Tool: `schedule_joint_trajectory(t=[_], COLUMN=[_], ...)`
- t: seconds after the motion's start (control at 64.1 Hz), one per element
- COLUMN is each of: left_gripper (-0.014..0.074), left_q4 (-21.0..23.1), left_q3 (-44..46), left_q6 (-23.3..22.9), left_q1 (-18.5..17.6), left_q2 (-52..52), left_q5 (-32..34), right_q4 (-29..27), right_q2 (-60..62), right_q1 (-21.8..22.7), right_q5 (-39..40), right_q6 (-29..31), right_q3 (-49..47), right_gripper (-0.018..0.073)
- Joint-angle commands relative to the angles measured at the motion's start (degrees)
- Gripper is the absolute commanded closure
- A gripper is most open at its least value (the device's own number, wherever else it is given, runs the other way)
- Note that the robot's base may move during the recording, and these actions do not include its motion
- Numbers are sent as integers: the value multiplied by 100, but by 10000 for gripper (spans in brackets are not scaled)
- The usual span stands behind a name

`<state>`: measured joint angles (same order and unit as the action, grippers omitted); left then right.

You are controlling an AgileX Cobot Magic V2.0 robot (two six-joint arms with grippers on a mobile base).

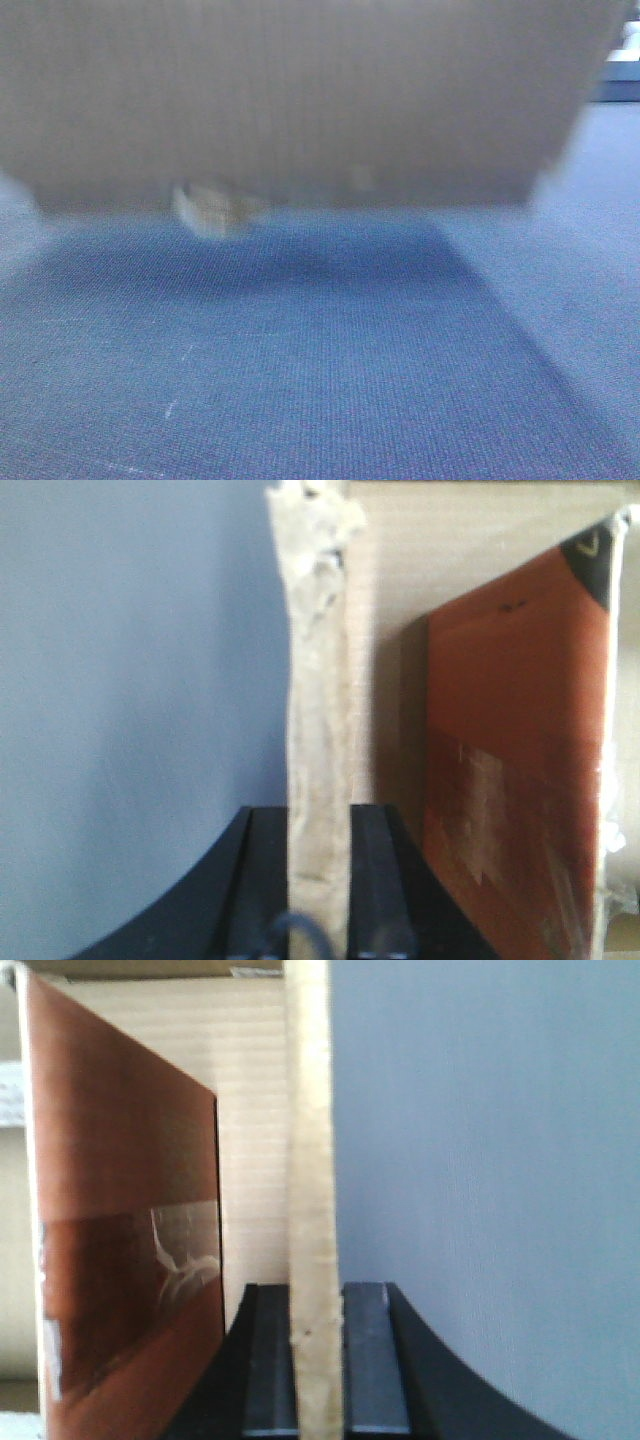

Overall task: Stack two boxes on right shelf middle
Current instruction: 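Lift the stacked boxes with both grippers off the workbench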

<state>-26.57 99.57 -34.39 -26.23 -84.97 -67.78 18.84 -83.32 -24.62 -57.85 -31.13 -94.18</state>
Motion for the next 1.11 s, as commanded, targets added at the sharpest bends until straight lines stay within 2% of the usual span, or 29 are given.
schedule_joint_trajectory(t=[0.0, 0.172, 0.452, 0.608, 0.889, 1.092], left_gripper=[708, 708, 708, 708, 708, 708], left_q4=[-557, -866, -959, -1018, -1029, -1029], left_q3=[337, 705, 765, 765, 765, 765], left_q6=[-36, -36, -36, -36, -36, -36], left_q1=[21, 31, 31, 31, 31, 31], left_q2=[82, 82, 82, 82, 82, 82], left_q5=[208, 802, 770, 778, 1193, 1193], right_q4=[585, 819, 855, 855, 1088, 1088], right_q2=[121, 131, 131, 131, 131, 131], right_q1=[44, 44, 63, 173, 222, 222], right_q5=[517, 1098, 1540, 1539, 1518, 1518], right_q6=[-40, -40, -57, -443, -445, -445], right_q3=[-219, -315, -325, -325, -325, -325], right_gripper=[713, 713, 713, 713, 713, 713])
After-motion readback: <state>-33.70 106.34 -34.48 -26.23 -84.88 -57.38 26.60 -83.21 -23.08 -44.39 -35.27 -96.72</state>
